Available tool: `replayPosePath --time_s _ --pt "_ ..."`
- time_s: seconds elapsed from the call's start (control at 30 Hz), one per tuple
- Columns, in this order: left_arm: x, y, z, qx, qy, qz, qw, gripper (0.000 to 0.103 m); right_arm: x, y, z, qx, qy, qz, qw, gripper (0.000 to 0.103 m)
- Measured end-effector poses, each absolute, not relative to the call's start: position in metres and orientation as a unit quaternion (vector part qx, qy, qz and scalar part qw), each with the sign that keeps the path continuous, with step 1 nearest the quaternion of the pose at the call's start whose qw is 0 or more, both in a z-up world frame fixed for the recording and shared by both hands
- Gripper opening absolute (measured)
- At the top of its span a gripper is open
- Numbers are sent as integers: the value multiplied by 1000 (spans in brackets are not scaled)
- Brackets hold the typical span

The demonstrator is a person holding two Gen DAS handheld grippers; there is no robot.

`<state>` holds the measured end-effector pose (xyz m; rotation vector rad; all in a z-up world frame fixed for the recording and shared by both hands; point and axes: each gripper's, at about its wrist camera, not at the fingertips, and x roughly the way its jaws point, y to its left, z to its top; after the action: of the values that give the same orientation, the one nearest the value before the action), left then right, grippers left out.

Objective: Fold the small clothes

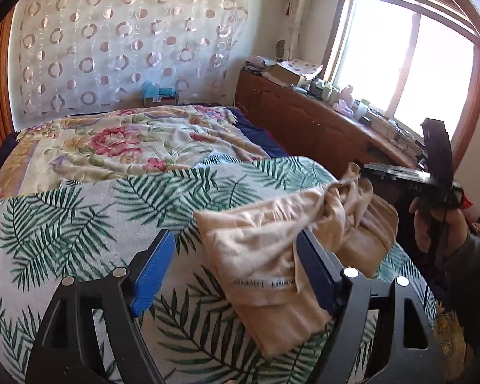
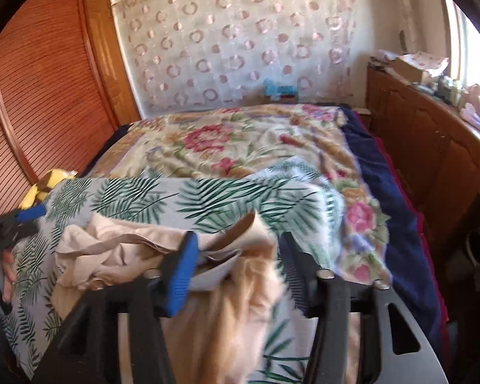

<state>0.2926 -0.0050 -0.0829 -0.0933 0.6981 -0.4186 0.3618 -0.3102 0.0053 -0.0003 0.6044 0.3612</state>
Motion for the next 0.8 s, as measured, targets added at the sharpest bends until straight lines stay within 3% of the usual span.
replayPosePath --time_s 0.37,0.7,0.73,0.8 --pt "275 -33 -119 35 401 -230 886 79 311 -291 -3 -78 326 235 912 59" --pt "339 -47 -114 69 384 -151 908 79 361 -278 9 -80 326 244 910 58" --pt "347 -40 -111 65 376 -122 916 79 364 -280 10 -75 325 253 908 51" --pt "361 -27 -105 43 363 -83 927 79 365 -282 8 -64 335 281 897 7"
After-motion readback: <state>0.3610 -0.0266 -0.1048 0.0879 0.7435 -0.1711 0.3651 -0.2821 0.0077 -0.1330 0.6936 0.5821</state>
